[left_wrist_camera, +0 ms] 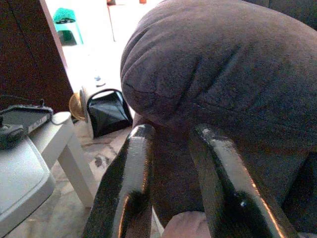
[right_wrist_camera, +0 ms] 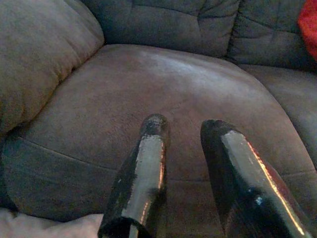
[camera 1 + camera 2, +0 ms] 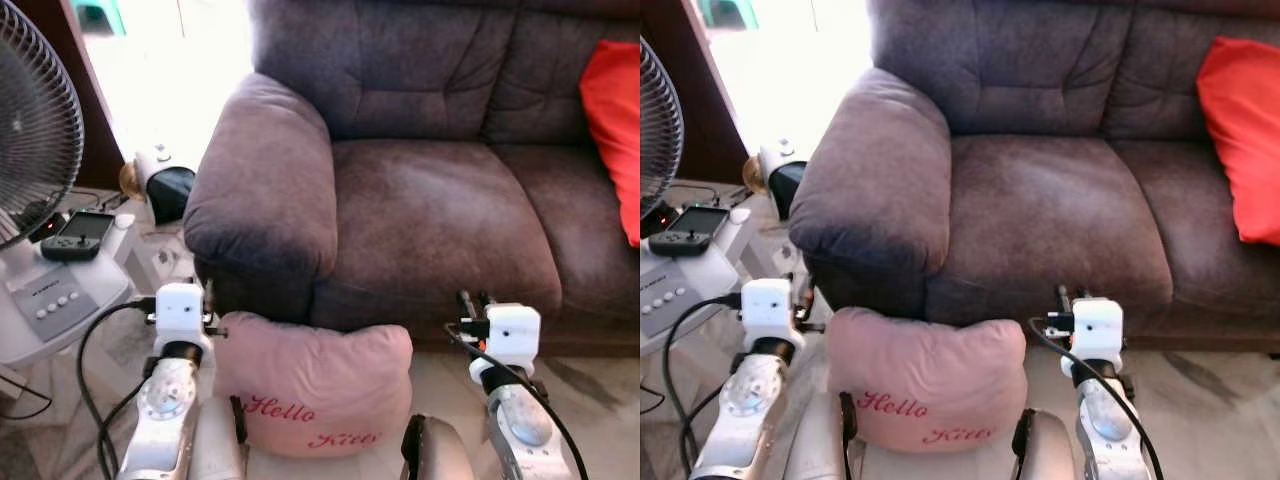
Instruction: Move the pillow to the sofa from floor
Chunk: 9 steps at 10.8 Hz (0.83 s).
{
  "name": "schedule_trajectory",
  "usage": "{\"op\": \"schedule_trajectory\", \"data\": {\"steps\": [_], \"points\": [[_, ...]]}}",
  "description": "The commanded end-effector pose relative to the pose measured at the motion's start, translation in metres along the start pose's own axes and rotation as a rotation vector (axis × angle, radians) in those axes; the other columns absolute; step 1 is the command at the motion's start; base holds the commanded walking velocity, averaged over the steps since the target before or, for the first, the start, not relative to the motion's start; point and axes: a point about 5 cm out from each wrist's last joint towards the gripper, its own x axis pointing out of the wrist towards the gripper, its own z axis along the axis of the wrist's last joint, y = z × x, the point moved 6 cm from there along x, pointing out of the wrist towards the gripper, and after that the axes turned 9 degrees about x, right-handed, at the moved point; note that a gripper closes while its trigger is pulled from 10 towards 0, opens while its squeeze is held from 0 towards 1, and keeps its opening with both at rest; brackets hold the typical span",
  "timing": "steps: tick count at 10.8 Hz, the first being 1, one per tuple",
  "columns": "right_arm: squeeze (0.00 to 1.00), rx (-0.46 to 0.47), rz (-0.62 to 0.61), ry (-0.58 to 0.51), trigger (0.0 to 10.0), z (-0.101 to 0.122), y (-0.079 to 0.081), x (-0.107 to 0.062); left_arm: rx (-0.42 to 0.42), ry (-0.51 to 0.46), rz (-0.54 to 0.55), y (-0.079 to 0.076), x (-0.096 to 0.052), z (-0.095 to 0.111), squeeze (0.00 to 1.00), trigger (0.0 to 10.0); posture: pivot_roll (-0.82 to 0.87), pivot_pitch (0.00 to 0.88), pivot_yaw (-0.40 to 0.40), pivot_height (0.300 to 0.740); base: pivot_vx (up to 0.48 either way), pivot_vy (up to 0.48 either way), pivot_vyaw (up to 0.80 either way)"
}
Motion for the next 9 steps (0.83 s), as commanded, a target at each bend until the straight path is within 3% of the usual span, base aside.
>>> {"op": "schedule_trajectory", "data": {"steps": [1,9], "points": [[0.0,0.002,-0.01,0.009,10.0,-0.0023,-0.0036,-0.001,-0.006,-0.012,0.004,-0.0011,0.0014,0.0037,0.0,10.0,0.02,0.027,-0.069,0.493,0.255,0.0,0.0],[0.0,-0.004,-0.011,0.015,10.0,-0.0035,-0.0052,-0.0019,0.002,-0.013,0.011,0.0008,0.0015,0.004,0.0,10.0,0.02,0.036,-0.07,0.493,0.311,0.0,0.0]]}}
